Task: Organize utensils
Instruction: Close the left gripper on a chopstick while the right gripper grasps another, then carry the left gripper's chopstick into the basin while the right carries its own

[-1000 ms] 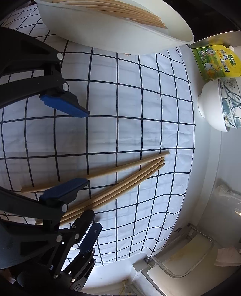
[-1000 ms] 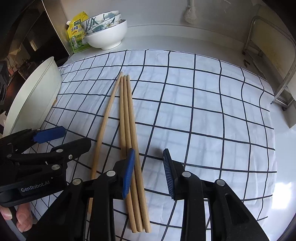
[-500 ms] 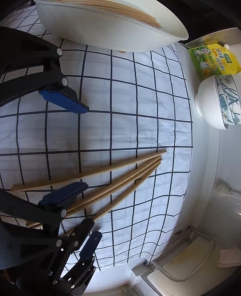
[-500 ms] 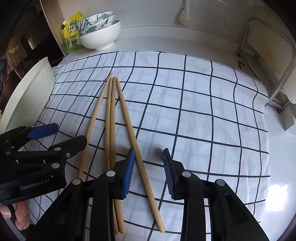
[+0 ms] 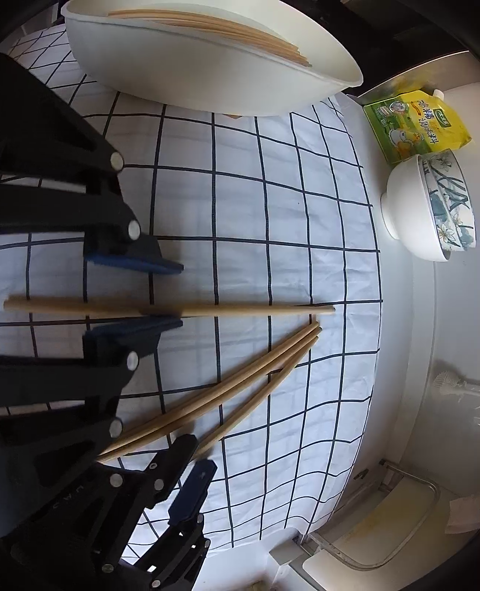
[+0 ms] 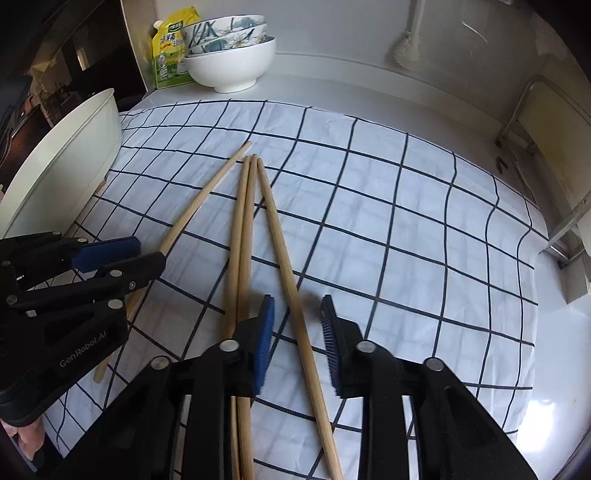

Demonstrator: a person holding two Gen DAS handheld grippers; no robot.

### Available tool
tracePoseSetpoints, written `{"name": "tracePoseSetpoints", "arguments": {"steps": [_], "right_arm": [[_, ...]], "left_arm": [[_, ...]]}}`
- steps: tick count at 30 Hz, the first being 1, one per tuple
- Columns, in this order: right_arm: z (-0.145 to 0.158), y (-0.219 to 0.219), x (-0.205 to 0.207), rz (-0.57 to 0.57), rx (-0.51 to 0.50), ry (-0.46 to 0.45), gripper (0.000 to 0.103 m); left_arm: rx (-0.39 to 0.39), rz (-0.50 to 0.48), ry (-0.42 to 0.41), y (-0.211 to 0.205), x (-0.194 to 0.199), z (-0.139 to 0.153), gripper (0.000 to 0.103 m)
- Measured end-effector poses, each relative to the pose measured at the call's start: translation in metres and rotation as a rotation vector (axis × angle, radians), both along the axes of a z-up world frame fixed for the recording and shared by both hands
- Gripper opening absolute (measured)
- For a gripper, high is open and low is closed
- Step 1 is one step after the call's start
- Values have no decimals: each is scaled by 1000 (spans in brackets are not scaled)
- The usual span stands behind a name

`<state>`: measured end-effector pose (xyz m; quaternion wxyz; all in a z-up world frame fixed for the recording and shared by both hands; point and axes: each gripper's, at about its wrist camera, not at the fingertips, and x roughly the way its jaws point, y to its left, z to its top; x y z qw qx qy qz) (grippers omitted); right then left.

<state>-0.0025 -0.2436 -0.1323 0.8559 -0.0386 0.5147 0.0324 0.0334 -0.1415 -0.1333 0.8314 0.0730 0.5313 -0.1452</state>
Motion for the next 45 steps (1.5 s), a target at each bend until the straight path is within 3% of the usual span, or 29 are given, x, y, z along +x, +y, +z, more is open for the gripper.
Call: {"name": "tracePoseSetpoints", "arguments": {"steps": [2, 10, 19, 25, 32, 39, 45], "right_arm": [[0, 5, 2, 14, -18, 0, 7], [10, -7, -7, -82, 77, -8, 6], [72, 4, -12, -148, 201, -90, 6], [108, 64, 9, -57, 239, -155, 6], [119, 159, 56, 90, 288, -164, 6], [97, 243, 94, 189, 309, -75, 6], [63, 276, 116, 183, 316, 44, 6]], "left_arm": [[-5, -13, 5, 1, -1, 1, 7], [-43, -41, 35, 12, -6, 9, 7], [-129, -46, -47, 54, -6, 70, 7], [-138, 25, -122, 115, 7, 107, 7], [-94, 142, -151, 208, 30, 116, 7], [-47, 212, -118, 287, 47, 96, 7], [-45, 216, -48, 305, 58, 69, 7]]}}
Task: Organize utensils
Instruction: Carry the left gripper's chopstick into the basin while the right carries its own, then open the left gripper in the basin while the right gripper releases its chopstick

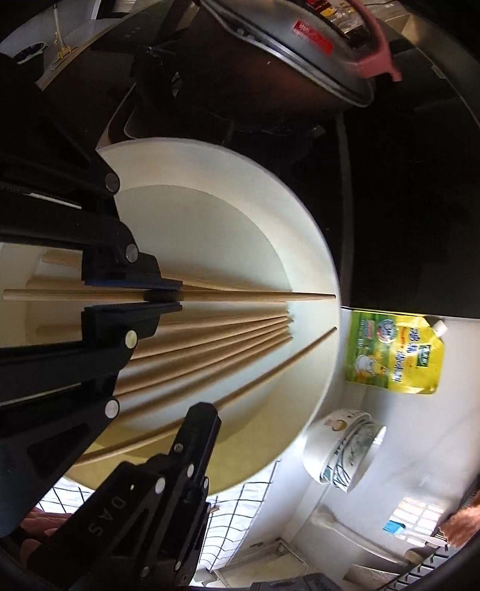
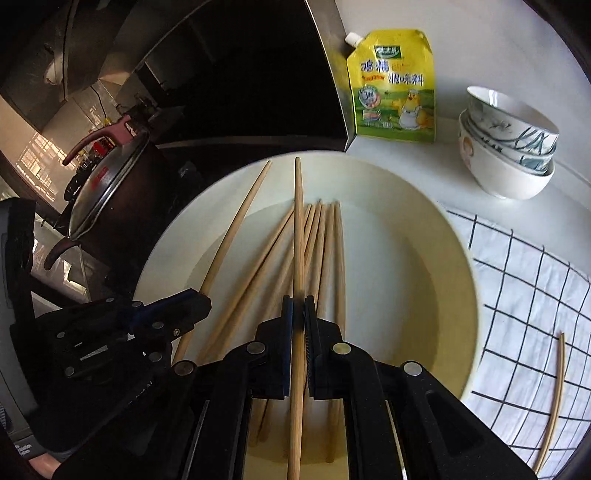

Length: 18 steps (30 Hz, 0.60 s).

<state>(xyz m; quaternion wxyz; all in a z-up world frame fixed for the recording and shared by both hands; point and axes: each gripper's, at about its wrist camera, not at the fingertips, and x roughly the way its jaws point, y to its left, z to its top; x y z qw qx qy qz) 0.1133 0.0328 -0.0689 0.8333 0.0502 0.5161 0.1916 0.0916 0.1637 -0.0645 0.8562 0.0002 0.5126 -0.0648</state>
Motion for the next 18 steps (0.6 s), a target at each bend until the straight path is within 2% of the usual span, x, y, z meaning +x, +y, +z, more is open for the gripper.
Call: {"name": "tracePoseSetpoints", "arguments": {"steps": [4, 10, 11, 12, 14, 15, 18], "right_arm": [[-13, 4, 3, -21, -27, 44, 6], [-19, -3, 0, -46, -47, 53, 7], [-18, -5, -2, -51, -46, 48, 8], [-16, -8, -3, -57, -50, 41, 11], [-12, -10, -6, -67, -59, 21, 12], [-11, -11, -6, -72, -61, 14, 12], [-3, -19, -12, -88, -52, -1, 12]], "left_arm": [[3, -21, 27, 1, 5, -13, 7], [-12, -17, 50, 3, 5, -20, 8], [-10, -15, 46, 4, 4, -19, 14], [-9, -11, 40, 5, 4, -17, 26], [-7, 7, 20, 7, 3, -12, 41], [-8, 16, 8, 9, 2, -9, 45], [-8, 33, -10, 13, -1, 0, 45]]}}
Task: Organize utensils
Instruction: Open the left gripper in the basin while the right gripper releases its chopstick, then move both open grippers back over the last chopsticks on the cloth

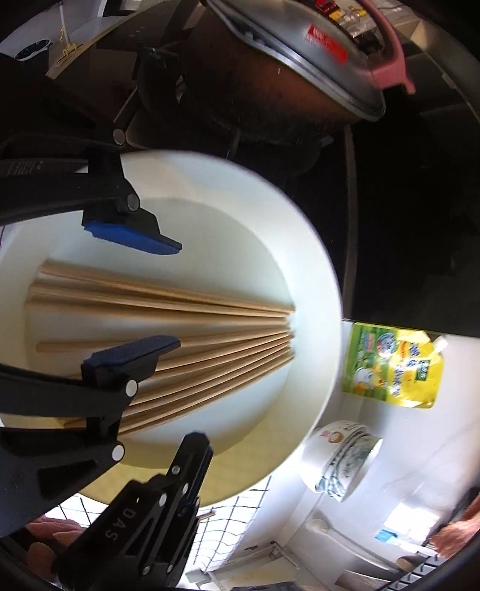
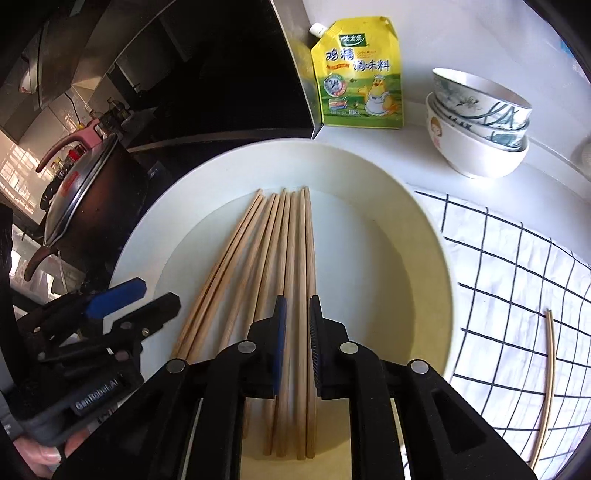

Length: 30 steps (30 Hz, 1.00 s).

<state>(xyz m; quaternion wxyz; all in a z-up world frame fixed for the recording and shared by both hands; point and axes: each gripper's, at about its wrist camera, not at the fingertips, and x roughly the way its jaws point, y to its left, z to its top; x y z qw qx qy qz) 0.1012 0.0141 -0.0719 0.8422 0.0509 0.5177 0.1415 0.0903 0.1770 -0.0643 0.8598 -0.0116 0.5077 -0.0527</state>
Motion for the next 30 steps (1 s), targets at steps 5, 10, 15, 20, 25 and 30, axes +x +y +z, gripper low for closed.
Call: {"name": "tracePoseSetpoints", "arguments": {"steps": [5, 10, 15, 20, 25, 30], "right_arm": [[14, -13, -13, -16, 5, -26, 12], [31, -26, -26, -25, 6, -59, 13], [45, -46, -39, -35, 4, -87, 15], [55, -68, -52, -48, -3, -117, 16], [61, -92, -63, -72, -44, -134, 17], [61, -120, -80, -143, -7, -156, 19]], "left_arm": [[-3, 15, -32, 0, -8, 18, 47], [-20, 12, -53, -7, -16, 33, 49], [-37, 7, -69, -23, -20, 43, 49], [-53, -11, -72, -46, -25, 46, 50], [-73, -45, -69, -66, -29, 47, 50], [-50, -90, -81, -87, -33, 50, 50]]}}
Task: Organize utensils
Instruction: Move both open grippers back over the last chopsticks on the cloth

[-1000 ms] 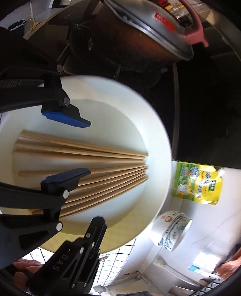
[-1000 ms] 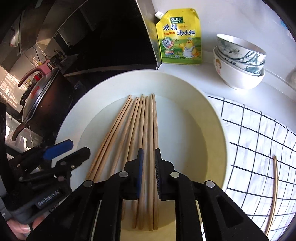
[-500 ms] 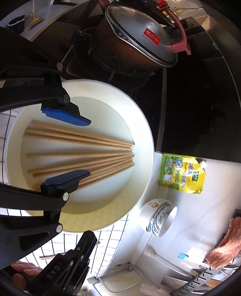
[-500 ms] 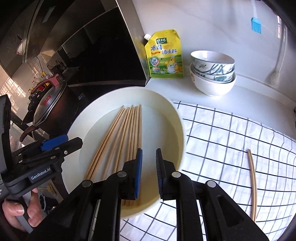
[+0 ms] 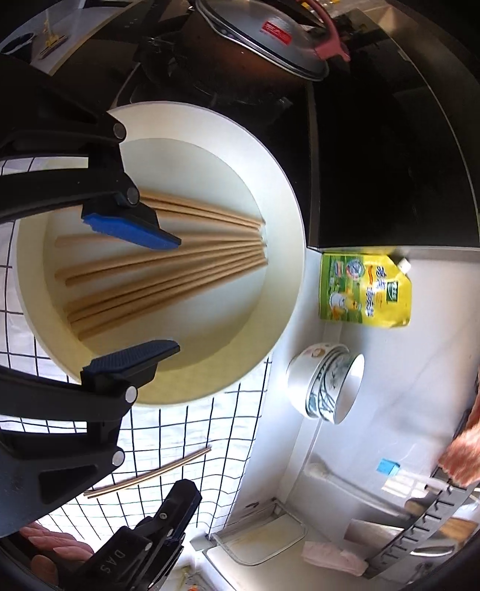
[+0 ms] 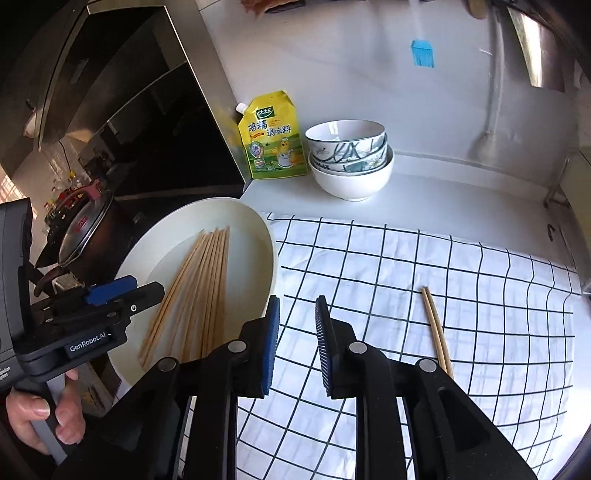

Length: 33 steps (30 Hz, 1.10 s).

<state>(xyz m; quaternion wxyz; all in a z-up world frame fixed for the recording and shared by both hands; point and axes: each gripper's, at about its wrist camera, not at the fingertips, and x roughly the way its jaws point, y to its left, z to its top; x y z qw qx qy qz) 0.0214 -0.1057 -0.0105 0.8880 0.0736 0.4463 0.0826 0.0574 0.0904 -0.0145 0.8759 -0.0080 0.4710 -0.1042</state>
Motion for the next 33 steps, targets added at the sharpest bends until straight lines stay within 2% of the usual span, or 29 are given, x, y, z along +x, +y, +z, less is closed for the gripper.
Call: {"name": "tracePoseSetpoints", "arguments": {"steps": [9, 21, 28, 33], "right_arm": [[-17, -49, -22, -67, 9, 28, 19], [-57, -130, -51, -180, -35, 108, 21], [-84, -150, -55, -150, -63, 136, 27], [-101, -150, -49, -109, -85, 151, 27]], "left_arm": [[-8, -46, -3, -46, -11, 2, 51], [-28, -165, 49, -135, -30, -21, 51], [-3, -194, 69, -170, -39, -35, 56], [24, -184, 90, -178, -41, -49, 58]]}}
